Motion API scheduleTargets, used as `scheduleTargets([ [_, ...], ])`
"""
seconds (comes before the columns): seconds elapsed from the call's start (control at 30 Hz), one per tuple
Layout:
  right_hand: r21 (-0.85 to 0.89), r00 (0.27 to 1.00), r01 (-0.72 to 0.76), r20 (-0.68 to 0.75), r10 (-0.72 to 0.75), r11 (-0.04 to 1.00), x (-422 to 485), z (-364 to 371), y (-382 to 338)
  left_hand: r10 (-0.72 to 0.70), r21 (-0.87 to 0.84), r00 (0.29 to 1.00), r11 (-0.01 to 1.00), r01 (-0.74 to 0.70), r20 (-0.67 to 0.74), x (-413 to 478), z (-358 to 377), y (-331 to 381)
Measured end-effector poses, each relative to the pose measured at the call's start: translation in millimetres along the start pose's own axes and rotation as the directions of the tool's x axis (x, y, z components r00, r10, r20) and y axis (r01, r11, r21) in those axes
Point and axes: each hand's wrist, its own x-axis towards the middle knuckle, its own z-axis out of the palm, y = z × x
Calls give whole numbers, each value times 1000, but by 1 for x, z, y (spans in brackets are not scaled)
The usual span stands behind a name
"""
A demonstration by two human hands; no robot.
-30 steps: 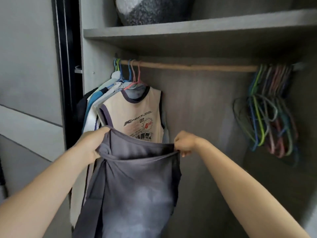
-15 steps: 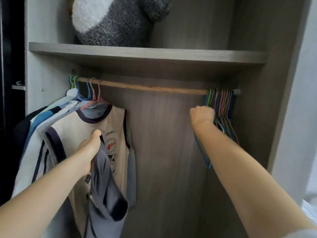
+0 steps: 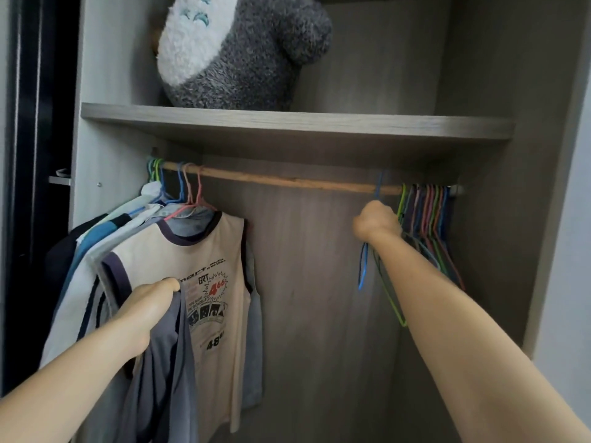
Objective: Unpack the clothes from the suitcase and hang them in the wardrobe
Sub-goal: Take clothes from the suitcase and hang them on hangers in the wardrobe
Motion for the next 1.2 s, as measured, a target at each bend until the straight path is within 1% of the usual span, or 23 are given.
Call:
scheduleTargets([
  [0.03,39,1000,-19,17,18,999,-1,3,-1,-8,6,1000,1000,8,26,0,-3,-2],
  [0.07,122,1000,-29,10,28,992,-4,9,-2,-2,20,1000,1000,2,21,-1,-6,-3],
  [0.17,276,999,-27,33,19,961,-20,31,2,40,-4,999,999,-41,-13,2,-16,-9],
  [0.3,528,1000,10,-25,4,849,-54,75,20,74,12,997,997,-74,-30,2,-29,-12],
  [0.33,574,1000,-17,6,16,818,-61,91,25,64,9,997,998,-63,-33,1,-33,-14],
  [0.37,629,996,-82,72,47,773,-67,99,28,63,14,997,998,-63,-39,0,-35,-14],
  [0.43,725,954,-295,253,158,622,-74,114,29,54,3,998,999,-54,-42,3,-41,-18],
  [0.47,739,930,-367,308,201,565,-75,122,30,40,4,998,999,-40,-40,2,-44,-18],
  [0.53,713,916,-402,316,248,574,-80,132,28,27,19,999,999,-27,-42,-2,-47,-18],
  [0.6,708,910,-404,379,170,580,-93,135,20,22,38,998,999,-20,-50,-5,-50,-17],
  [0.63,715,885,-425,458,88,555,-104,133,13,18,45,998,999,-16,-57,-8,-53,-17],
  [0.67,727,837,-473,547,-5,498,-113,130,6,10,57,998,998,-6,-63,-9,-56,-18],
  [0.7,751,790,-520,604,-107,406,-120,120,-2,5,71,998,997,0,-69,-8,-56,-18],
  [0.73,764,741,-572,638,-211,299,-130,112,-12,-3,76,997,997,9,-79,-6,-59,-20],
  [0.77,779,722,-596,625,-295,194,-136,98,-21,-12,70,997,997,18,-80,-6,-58,-20],
  [0.8,783,713,-616,603,-358,90,-144,87,-31,-22,68,997,997,27,-76,-6,-59,-21],
  [0.87,779,742,-615,522,-420,-120,-158,64,-49,-36,55,998,998,39,-50,-8,-58,-20],
  [0.93,743,776,-608,481,-408,-280,-172,53,-66,-52,16,997,998,53,-57,-8,-59,-20],
  [0.97,728,791,-599,474,-387,-333,-178,51,-74,-60,0,996,998,60,-63,-8,-59,-18],
  [1.03,710,799,-597,487,-351,-374,-192,58,-87,-70,-34,994,997,67,-87,-10,-59,-15],
  [1.1,699,788,-613,512,-341,-367,-209,73,-93,-81,-90,993,993,73,-88,-10,-60,-11],
  [1.13,698,777,-628,529,-342,-345,-217,82,-94,-83,-108,992,992,73,-95,-11,-63,-9],
  [1.2,714,746,-655,558,-364,-248,-232,100,-91,-93,-127,989,989,78,-116,-14,-71,-6],
])
